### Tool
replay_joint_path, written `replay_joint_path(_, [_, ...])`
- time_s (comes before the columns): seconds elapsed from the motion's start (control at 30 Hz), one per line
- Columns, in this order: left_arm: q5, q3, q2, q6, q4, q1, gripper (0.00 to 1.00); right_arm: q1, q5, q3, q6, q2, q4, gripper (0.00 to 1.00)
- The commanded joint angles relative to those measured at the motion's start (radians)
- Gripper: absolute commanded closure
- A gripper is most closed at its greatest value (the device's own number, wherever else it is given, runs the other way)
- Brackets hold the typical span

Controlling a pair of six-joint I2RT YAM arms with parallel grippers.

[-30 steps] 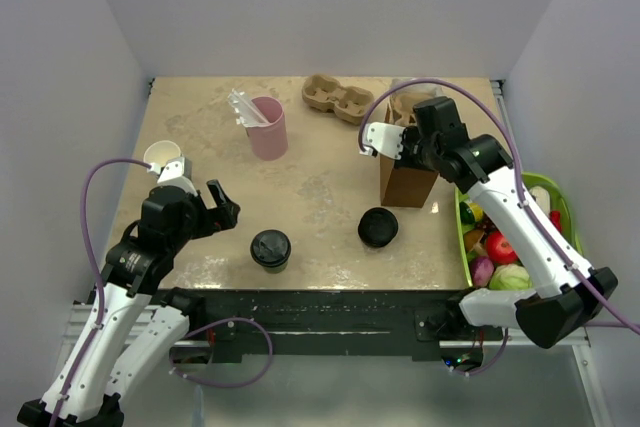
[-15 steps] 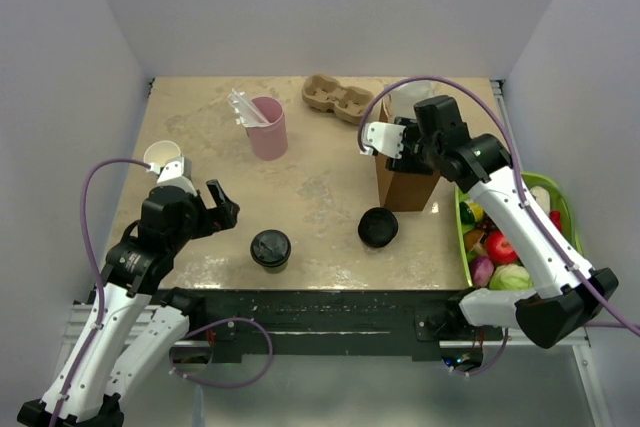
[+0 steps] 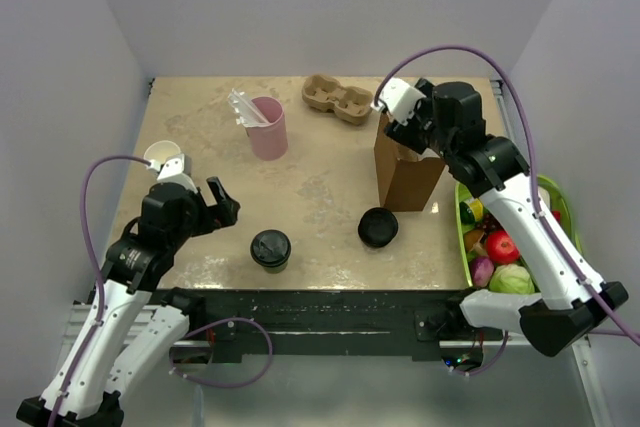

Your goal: Pack the takeout coffee

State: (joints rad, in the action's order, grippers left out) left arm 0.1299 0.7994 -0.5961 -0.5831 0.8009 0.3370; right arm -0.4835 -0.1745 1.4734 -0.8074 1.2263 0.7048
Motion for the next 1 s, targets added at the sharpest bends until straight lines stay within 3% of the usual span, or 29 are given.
replay_joint_path(0.0, [-0.032, 0.072, -0.017, -0.012, -0.069, 0.003, 0.00, 0.003, -0.155, 0.007, 0.308, 0.002, -0.192, 0.29])
replay_joint_path(0.13, [-0.105, 0.139, -0.083, -0.032, -0.127, 0.002, 0.00, 0.002, -0.105, -0.018, 0.537, 0.010, -0.238, 0.31])
replay_joint_path(0.27, [-0.186, 0.253, -0.169, -0.044, -0.221, 0.004, 0.00, 0.003, -0.083, -0.050, 0.611, 0.022, -0.225, 0.48])
replay_joint_path(0.47, [-0.343, 0.346, -0.300, -0.087, -0.400, 0.013, 0.00, 0.008, -0.183, -0.067, 0.665, 0.074, -0.176, 0.51])
replay_joint_path(0.57, [-0.326, 0.398, -0.373, -0.103, -0.462, 0.063, 0.00, 0.020, -0.188, -0.067, 0.697, 0.107, -0.156, 0.51])
replay_joint_path(0.7, [-0.160, 0.524, -0.552, -0.078, -0.465, 0.264, 0.00, 0.052, -0.103, -0.074, 0.746, 0.150, -0.154, 0.56])
replay_joint_path(0.97, [-0.098, 0.739, -0.862, -0.049, -0.511, 0.399, 0.00, 0.131, 0.058, -0.120, 0.864, 0.171, -0.192, 0.71])
